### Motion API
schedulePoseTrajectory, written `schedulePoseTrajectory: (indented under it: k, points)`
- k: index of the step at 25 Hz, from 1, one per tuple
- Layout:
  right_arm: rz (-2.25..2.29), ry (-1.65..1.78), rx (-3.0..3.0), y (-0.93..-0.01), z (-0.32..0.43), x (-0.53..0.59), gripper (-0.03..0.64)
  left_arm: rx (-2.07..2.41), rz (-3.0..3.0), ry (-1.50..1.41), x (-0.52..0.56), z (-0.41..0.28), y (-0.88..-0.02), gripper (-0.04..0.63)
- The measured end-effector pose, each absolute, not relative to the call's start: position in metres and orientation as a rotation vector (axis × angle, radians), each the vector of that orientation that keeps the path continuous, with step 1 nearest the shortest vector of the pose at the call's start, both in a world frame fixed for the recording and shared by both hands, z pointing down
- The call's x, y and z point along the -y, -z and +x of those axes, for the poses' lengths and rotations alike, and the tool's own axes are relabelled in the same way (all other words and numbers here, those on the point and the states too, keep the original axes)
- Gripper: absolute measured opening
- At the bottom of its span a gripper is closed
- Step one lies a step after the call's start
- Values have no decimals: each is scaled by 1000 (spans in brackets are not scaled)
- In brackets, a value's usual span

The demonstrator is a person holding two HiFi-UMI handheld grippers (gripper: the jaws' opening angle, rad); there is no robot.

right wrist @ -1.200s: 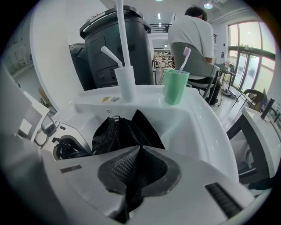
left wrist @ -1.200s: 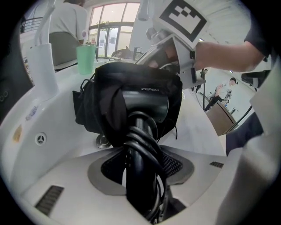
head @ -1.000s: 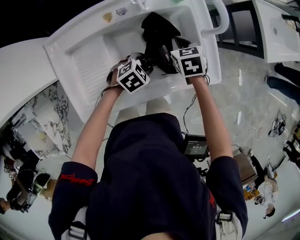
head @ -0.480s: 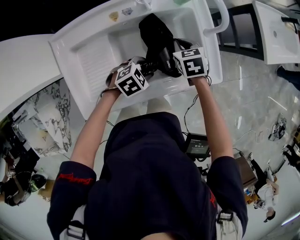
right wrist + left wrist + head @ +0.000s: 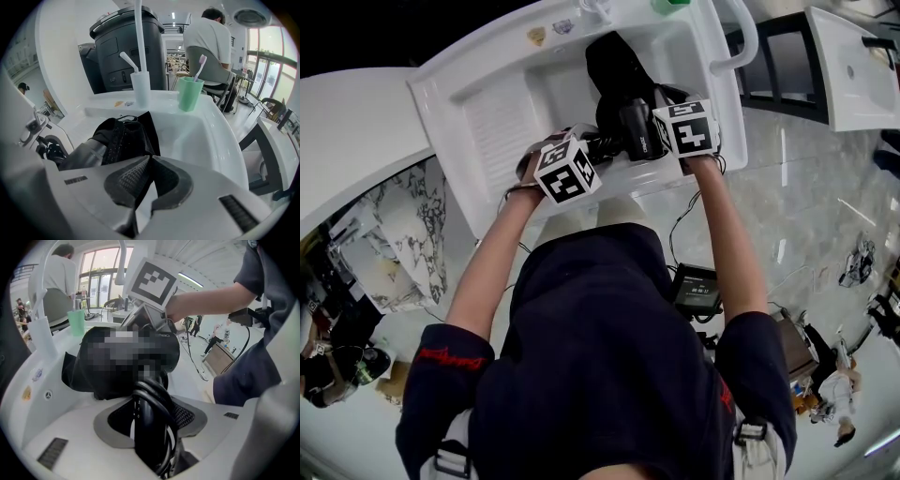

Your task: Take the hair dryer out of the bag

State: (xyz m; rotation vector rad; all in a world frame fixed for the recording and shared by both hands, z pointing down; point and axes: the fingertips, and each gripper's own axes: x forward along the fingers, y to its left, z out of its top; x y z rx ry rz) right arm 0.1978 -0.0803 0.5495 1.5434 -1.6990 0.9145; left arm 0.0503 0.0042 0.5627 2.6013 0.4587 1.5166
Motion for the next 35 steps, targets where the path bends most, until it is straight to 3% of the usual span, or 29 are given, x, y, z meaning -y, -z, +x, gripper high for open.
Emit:
schedulePoseTrajectory:
  k: [17, 35]
  points:
    - [1509, -931, 1679, -558, 192, 73, 40, -251, 2601, -1445, 20, 27, -548, 210]
    - [1388, -873, 1715, -562, 163, 89, 40, 487, 2348, -1302, 101, -70, -552, 212]
